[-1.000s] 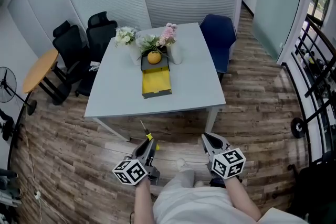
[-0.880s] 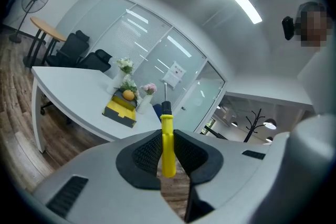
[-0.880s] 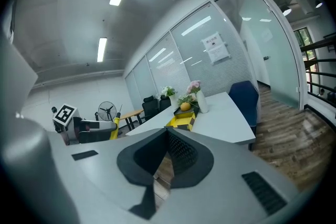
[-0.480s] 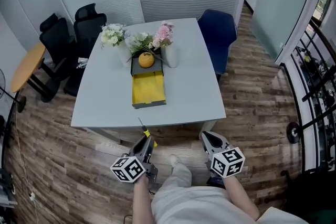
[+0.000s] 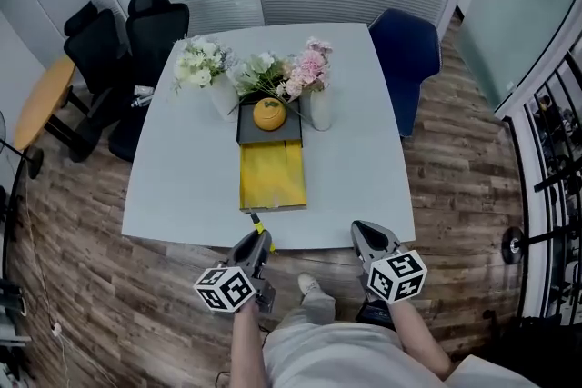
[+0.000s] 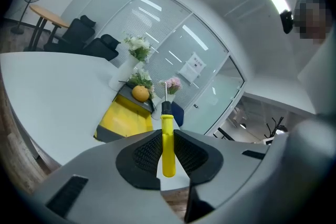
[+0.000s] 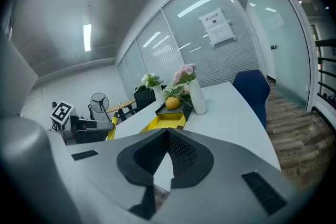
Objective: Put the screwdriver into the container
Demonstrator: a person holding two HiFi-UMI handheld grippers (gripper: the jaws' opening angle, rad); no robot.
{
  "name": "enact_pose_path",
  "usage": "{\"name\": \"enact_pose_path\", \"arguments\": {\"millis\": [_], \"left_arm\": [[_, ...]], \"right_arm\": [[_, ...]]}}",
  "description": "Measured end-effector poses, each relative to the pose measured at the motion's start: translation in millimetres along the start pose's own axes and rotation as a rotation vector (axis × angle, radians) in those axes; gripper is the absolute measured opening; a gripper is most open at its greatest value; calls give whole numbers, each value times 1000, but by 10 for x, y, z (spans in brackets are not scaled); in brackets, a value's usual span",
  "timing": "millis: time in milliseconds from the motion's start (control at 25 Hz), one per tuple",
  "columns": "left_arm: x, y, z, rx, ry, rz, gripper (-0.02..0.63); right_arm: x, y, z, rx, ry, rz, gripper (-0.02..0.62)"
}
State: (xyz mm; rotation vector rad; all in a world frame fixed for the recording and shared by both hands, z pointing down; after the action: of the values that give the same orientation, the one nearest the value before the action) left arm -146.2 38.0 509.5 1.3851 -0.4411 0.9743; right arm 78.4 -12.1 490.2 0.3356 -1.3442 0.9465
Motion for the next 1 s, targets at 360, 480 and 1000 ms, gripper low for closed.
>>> {"name": "enact_pose_path", "arguments": {"millis": [360, 480, 1000], "left_arm": [[-329, 430, 437, -12, 23, -13, 66], [-371, 479, 563, -7, 33, -8, 66], [-570, 503, 861, 14, 39, 27, 66]], "right_arm": [[-180, 22, 794, -33, 20, -27, 15], [-255, 9, 894, -33, 9, -42, 15], [-413, -149, 1039, -8, -23, -35, 15]]}}
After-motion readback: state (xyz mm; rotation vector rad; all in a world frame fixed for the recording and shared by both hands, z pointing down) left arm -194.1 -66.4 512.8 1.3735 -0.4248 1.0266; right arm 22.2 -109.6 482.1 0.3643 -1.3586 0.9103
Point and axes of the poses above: the fingertips, and each gripper's own axes: z forward along the fingers, y to its left, x out of its underside, the point moved 2 cm from there along -z, backward along the fingers, and after that the axes turned 9 degrees about -y, right-handed, at the moved point
